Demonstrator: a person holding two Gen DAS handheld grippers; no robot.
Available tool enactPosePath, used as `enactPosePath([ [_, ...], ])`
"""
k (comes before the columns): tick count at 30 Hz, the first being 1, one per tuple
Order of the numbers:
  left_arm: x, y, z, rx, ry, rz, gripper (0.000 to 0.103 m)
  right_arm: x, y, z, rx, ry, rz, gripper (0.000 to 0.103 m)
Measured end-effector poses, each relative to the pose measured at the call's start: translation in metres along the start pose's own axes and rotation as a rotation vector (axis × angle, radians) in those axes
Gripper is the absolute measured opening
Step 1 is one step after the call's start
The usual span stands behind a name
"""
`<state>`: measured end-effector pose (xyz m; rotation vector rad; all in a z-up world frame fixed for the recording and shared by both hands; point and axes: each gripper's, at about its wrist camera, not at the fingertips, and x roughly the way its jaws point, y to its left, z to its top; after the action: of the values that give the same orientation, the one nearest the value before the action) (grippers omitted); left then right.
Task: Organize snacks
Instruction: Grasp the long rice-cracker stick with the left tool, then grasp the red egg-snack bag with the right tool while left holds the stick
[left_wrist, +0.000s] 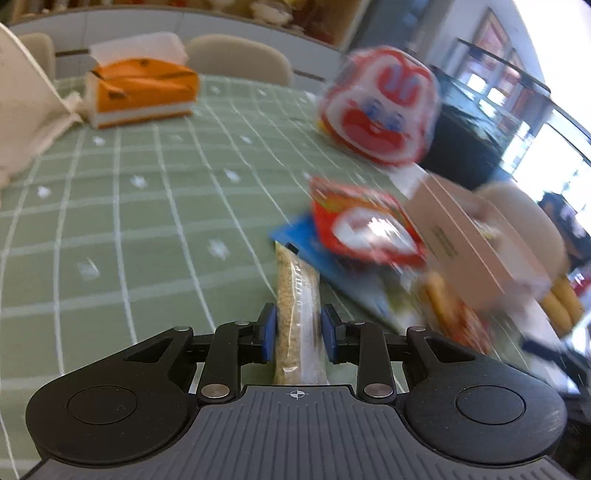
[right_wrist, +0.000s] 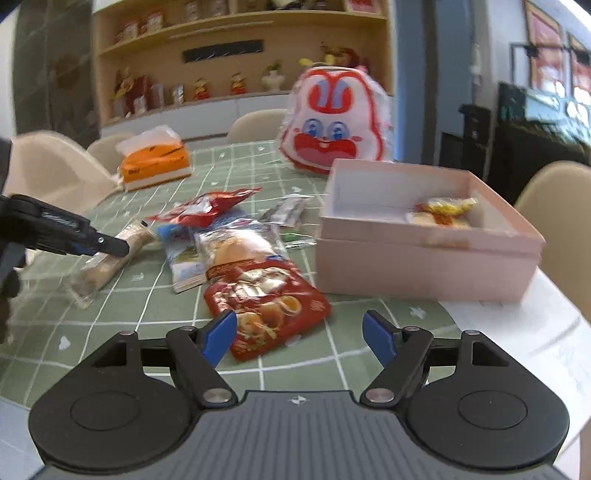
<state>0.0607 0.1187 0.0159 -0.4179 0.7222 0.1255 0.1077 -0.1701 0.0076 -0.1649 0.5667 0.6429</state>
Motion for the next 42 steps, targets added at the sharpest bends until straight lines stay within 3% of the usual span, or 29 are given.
enactPosePath([
  [3,0.0,-0.015,-0.013,0.03,0.026,-0.075,0.031,0.009,0.015,0.009,-0.069,0.0,-0.016,0.076],
  [7,0.002,-0.027,-0.027,0.068,0.027,-0.145,0.031,0.029,0.024,0.023,-0.094,0.05,0.035,0.077],
  [12,0.003,-0.016,-0.031,0.01,0.03,-0.204,0.031,0.053,0.027,0.025,-0.146,0.122,0.01,0.083],
  [14,0.003,-0.016,-0.032,0.018,0.025,-0.202,0.031,0.051,0.027,0.024,-0.129,0.129,0.025,0.078],
  [17,0.002,-0.018,-0.035,0.041,0.019,-0.204,0.031,0.034,0.034,0.017,-0.171,0.105,0.045,0.057],
  [18,0.003,-0.018,-0.035,0.041,0.017,-0.209,0.031,0.027,0.036,0.015,-0.189,0.103,0.056,0.056],
  [20,0.003,-0.018,-0.036,0.044,0.008,-0.21,0.031,0.013,0.039,0.008,-0.218,0.103,0.086,0.056],
  [23,0.001,-0.02,-0.041,0.06,-0.008,-0.208,0.031,-0.003,0.041,-0.002,-0.254,0.096,0.059,0.058],
  [27,0.0,-0.025,-0.045,0.094,-0.031,-0.192,0.031,-0.01,0.033,0.002,-0.198,0.058,0.039,0.078],
  [29,-0.001,-0.026,-0.045,0.101,-0.032,-0.188,0.031,-0.004,0.03,0.011,-0.156,0.03,0.022,0.081],
  [36,-0.001,-0.028,-0.046,0.121,-0.034,-0.178,0.031,0.056,0.024,0.027,-0.072,0.148,0.028,0.083],
  [42,-0.001,-0.028,-0.047,0.124,-0.039,-0.177,0.031,0.042,0.031,0.021,-0.088,0.148,0.087,0.076],
])
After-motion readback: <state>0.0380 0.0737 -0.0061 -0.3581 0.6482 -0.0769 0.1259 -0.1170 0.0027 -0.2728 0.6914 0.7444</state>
